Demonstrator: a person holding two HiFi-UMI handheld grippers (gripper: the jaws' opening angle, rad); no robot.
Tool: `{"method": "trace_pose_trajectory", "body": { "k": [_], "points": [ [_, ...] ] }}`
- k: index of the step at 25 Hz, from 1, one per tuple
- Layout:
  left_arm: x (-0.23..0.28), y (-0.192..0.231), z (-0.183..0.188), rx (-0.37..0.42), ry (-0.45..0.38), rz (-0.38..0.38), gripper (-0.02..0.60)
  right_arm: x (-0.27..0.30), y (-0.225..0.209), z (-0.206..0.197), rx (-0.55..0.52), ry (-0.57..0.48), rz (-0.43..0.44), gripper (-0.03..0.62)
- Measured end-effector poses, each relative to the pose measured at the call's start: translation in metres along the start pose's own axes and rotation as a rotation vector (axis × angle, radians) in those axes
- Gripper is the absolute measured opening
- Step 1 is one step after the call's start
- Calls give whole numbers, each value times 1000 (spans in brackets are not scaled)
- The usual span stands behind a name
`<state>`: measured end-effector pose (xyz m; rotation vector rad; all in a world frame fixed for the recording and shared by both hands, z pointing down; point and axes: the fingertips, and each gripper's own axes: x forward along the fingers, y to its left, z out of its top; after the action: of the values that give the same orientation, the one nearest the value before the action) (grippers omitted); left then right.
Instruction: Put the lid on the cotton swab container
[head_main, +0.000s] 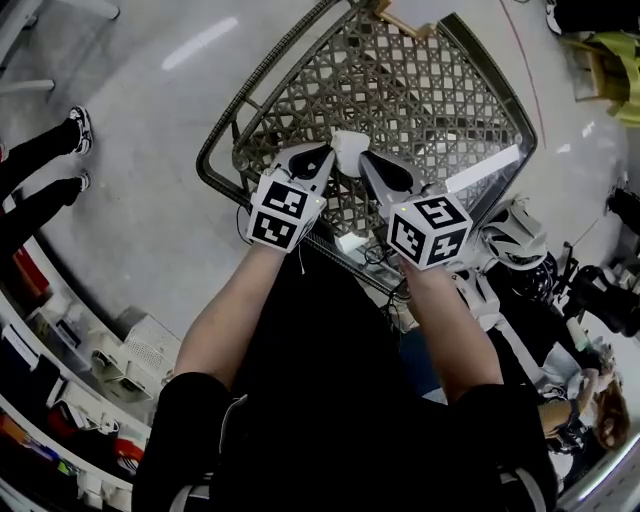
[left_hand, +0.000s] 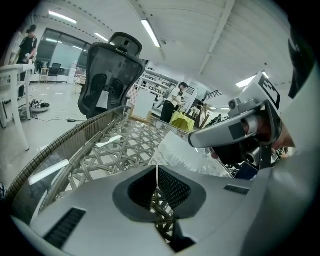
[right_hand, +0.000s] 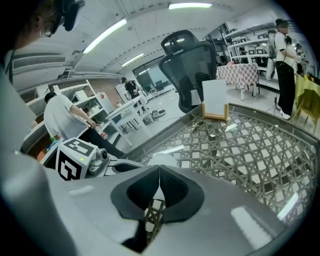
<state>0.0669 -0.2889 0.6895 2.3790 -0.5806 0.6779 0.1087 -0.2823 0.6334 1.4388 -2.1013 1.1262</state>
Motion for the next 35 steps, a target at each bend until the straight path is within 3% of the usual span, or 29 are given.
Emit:
{"method": "trace_pose_trajectory", "body": {
  "k": [7,12,18,27,35],
  "points": [
    [-3,4,0,-5,2,-4,15,9,6,-3,-171,70,-57,14],
    [-12,18,0,-22,-3,16,15,12,7,-4,-181,120,-60,14],
    [-20,33,2,-30,-10,37,15,14,8,-5,-282,153,-108,15],
    [-29,39,9,-27,-9,32,15,20,6,-7,-266,170,-119,15],
    [-46,32,23,-2,-17,11,15,21,1,-9,-189,175,-129,14]
  ]
}}
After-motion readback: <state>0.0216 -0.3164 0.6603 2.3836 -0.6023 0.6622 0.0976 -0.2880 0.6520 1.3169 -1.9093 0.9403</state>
